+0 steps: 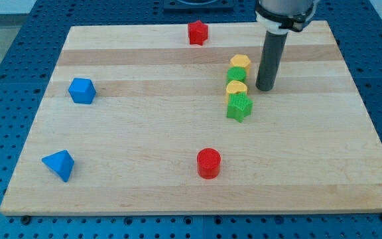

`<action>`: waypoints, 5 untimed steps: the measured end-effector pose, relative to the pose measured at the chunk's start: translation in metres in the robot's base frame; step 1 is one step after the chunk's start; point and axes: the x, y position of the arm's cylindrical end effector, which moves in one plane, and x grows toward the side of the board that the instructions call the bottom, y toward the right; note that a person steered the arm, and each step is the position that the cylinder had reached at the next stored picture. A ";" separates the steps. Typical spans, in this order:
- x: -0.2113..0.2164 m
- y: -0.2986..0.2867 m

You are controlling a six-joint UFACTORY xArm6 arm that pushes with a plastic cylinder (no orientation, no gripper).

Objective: Adjust the green circle yellow hexagon above the yellow heart

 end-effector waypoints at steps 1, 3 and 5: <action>-0.006 0.000; -0.030 0.000; -0.044 -0.002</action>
